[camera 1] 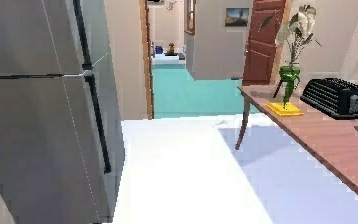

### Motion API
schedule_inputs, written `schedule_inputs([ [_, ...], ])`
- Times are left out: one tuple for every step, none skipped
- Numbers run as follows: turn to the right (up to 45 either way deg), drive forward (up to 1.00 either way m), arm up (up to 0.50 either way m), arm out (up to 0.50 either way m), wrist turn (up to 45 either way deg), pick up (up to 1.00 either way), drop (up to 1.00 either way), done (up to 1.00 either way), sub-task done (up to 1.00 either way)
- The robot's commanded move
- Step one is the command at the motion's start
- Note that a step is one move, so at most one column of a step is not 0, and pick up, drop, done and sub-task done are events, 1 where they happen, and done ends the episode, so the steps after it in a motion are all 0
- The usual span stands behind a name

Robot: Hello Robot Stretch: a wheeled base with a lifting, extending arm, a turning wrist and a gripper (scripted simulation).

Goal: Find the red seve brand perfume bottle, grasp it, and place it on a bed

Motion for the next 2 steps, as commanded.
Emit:
schedule_inputs([
  [0.0,1.00,0.00,0.00,0.0,0.00,0.00,0.00,0.00],
  [0.0,1.00,0.00,0.00,0.0,0.00,0.00,0.00,0.00],
])
